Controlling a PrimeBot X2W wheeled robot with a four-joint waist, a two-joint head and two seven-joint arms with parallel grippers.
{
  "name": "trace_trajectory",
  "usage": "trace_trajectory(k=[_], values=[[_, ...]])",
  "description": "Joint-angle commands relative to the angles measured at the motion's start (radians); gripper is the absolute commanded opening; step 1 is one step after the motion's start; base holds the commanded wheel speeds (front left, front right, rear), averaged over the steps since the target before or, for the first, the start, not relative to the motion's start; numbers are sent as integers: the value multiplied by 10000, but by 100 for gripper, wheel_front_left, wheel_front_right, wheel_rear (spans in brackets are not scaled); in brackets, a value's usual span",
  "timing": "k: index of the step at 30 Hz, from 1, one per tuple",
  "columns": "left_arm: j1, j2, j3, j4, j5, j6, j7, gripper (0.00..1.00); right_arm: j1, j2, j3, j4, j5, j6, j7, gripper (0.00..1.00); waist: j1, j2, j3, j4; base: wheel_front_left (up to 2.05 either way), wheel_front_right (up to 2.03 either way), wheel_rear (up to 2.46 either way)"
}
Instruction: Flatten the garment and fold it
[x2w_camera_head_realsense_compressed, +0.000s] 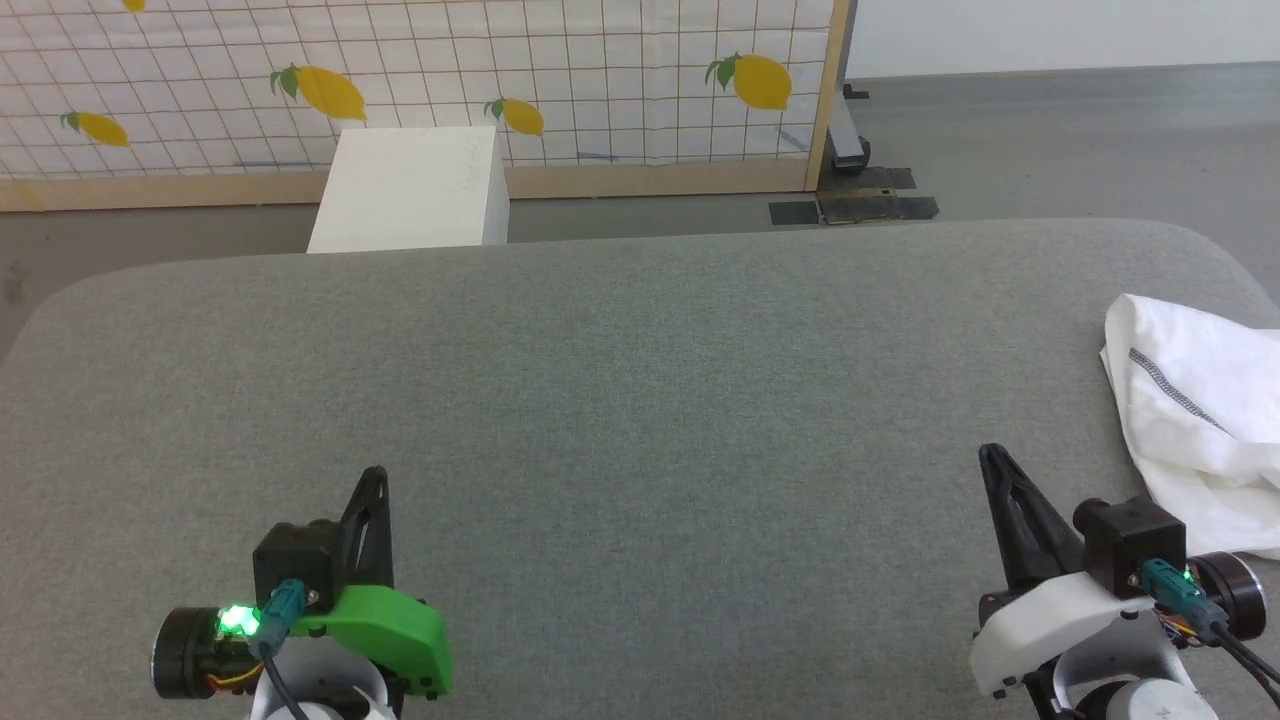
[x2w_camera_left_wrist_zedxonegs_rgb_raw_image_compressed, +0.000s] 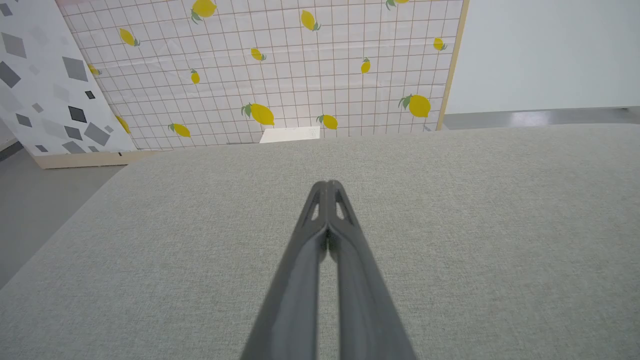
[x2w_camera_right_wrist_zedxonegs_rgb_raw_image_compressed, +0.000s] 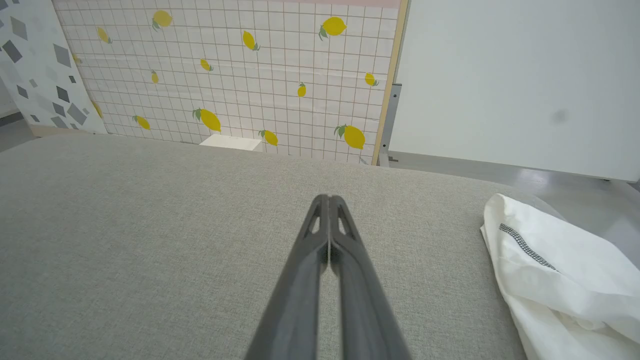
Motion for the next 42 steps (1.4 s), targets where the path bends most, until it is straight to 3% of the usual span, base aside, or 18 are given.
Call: trace_trajectory(k=[1,42], values=[[-179,-51,35,37,105,-34,14,0,-183,22,14,22,-66,-17,-1,0,0,0,0,0,0,0,0],[-179,-51,35,37,105,-34,14,0,-183,22,14,22,-66,-17,-1,0,0,0,0,0,0,0,0]])
